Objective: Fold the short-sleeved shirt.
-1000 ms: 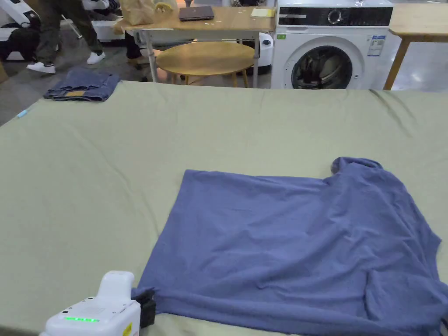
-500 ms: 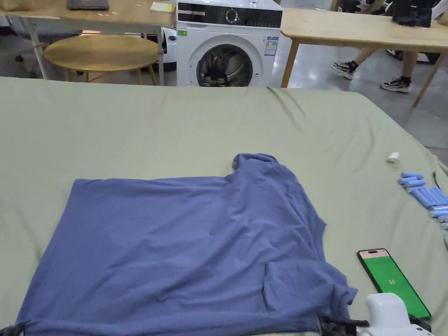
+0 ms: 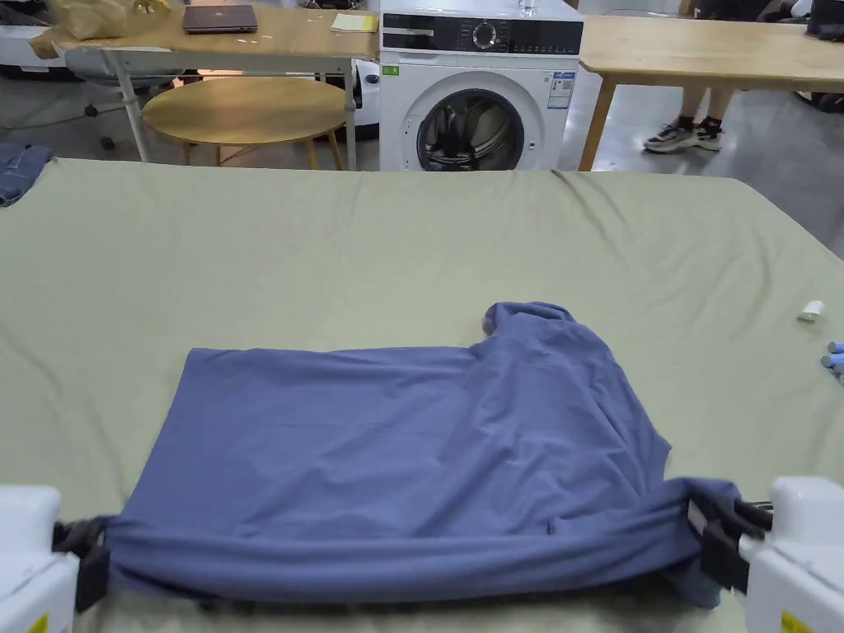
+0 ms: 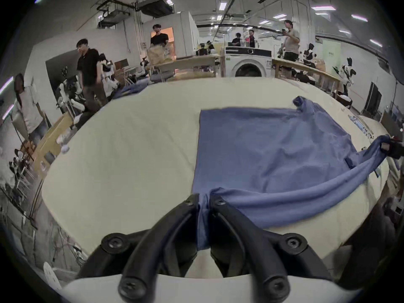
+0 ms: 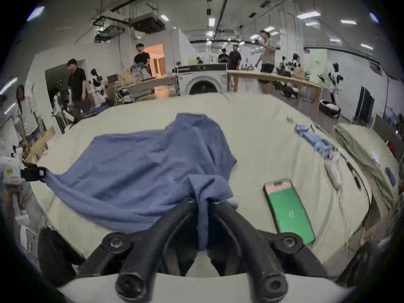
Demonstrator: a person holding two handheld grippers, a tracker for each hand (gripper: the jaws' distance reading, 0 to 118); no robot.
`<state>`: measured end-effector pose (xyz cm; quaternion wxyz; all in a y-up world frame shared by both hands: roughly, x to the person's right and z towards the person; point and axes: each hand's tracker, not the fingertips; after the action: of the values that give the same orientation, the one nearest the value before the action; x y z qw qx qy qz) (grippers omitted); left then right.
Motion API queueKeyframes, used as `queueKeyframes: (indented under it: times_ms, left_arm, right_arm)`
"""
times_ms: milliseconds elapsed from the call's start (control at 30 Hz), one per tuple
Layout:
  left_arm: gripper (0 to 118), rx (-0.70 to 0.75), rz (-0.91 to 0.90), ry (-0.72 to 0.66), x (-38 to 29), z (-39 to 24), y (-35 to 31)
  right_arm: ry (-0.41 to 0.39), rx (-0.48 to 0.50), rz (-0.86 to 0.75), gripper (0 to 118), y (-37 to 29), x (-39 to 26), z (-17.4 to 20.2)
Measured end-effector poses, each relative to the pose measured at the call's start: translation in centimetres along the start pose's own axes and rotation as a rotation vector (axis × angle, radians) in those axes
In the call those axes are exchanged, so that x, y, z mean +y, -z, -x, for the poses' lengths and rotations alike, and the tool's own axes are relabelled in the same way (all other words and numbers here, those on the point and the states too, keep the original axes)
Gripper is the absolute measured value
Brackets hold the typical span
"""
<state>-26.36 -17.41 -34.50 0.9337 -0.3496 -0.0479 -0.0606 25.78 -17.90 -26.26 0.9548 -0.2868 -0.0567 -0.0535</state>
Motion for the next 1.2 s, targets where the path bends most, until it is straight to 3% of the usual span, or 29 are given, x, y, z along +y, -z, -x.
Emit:
queueKeyframes:
  times_ms: [133,267,400,433,467,500,533,567,733,767,800,833,867,967,1200]
  left_arm:
    - [4,0.013,0.061,0.021,4.4,-0.7,6.6]
    - [4,0.022,0.205,-0.021,5.4,-1.1,12.4]
    - [6,0.01,0.182,-0.096,4.4,-0.9,12.1]
    - [27,-0.006,0.149,-0.124,4.2,-0.9,11.1]
    - [57,-0.021,0.106,-0.123,4.1,-0.8,9.4]
    - [90,-0.024,0.075,-0.114,3.9,-1.0,7.8]
    - [111,-0.019,0.023,-0.101,3.5,-1.4,5.9]
    - [113,-0.021,-0.041,-0.092,3.1,-2.0,3.8]
    - [113,-0.052,-0.134,-0.062,-1.2,-4.4,-1.1]
    - [109,-0.049,-0.135,-0.064,-2.5,-4.9,-1.5]
    - [94,-0.056,-0.138,-0.067,-3.5,-5.2,-1.9]
    - [38,-0.058,-0.133,-0.078,-4.5,-5.5,-2.3]
    - [0,-0.062,-0.109,-0.084,-5.3,-5.3,-1.6]
    - [0,-0.112,-0.054,-0.108,-7.0,-4.7,-1.8]
    - [0,-0.046,-0.037,-0.149,-7.3,-1.2,-0.1]
  right_arm:
    - [-0.03,-0.055,-0.006,3,5.6,3.6,0.3]
    - [-0.015,-0.087,0.099,3,10.9,3.9,0.3]
    - [0.006,-0.092,0.133,4,11.6,2.3,0.2]
    - [0.012,-0.087,0.123,8,10.9,2.0,0.1]
    - [0.019,-0.072,0.108,28,10.0,1.9,0.2]
    - [0.027,-0.055,0.098,72,9.0,1.9,0.5]
    - [0.029,-0.06,0.085,98,7.4,1.9,1.1]
    - [0.031,-0.042,0.033,102,5.8,1.8,1.9]
    - [-0.013,0.029,-0.105,101,0.2,-0.7,6.9]
    - [-0.017,0.039,-0.093,93,-0.4,-1.3,7.8]
    - [-0.02,0.044,-0.098,62,-0.7,-2.0,8.2]
    - [-0.035,0.049,-0.113,18,-1.0,-2.8,8.9]
    - [-0.05,0.041,-0.115,0,-1.0,-3.5,9.6]
    - [-0.1,0.092,-0.064,0,-1.0,-4.0,9.5]
    - [-0.066,0.069,-0.062,0,-1.3,-4.3,8.3]
